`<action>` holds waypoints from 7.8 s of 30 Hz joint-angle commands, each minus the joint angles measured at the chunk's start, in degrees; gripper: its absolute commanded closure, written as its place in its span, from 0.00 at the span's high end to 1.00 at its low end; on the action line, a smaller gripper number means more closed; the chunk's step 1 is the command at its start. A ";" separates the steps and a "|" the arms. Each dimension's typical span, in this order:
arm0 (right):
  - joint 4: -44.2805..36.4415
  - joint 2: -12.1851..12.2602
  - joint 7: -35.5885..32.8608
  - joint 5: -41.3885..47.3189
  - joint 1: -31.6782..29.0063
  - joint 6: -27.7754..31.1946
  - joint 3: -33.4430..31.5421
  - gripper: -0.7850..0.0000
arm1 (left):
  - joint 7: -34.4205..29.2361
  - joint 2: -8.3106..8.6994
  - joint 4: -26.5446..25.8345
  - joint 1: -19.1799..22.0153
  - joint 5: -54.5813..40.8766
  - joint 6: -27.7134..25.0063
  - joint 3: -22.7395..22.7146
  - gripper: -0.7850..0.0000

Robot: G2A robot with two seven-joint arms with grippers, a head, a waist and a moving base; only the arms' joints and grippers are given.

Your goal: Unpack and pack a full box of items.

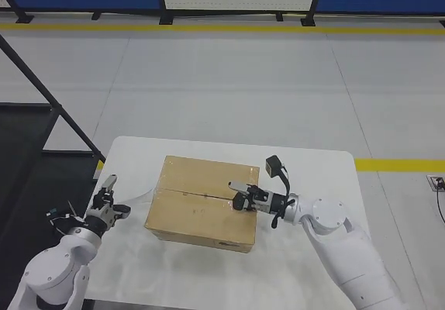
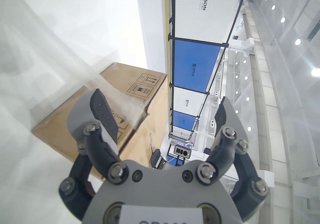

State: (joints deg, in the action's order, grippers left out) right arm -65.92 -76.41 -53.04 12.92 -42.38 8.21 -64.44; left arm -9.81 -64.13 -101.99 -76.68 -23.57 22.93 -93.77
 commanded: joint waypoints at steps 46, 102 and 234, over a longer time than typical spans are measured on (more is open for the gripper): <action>0.00 0.00 0.00 0.00 0.00 0.00 0.00 1.00 | 6.52 -2.79 18.54 13.51 -9.69 -10.20 2.18 1.00; 0.00 0.00 0.00 0.00 0.00 0.00 0.00 1.00 | -7.43 -1.89 -3.93 10.56 18.98 -14.63 8.29 1.00; -22.16 -1.46 29.57 -51.15 2.55 -6.36 9.97 0.01 | -15.49 -4.61 7.31 16.99 38.65 -19.09 23.74 1.00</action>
State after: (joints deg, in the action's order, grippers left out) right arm -87.84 -77.86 -23.28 -38.10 -39.70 2.17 -54.37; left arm -25.31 -68.72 -94.71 -59.73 15.01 3.80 -70.06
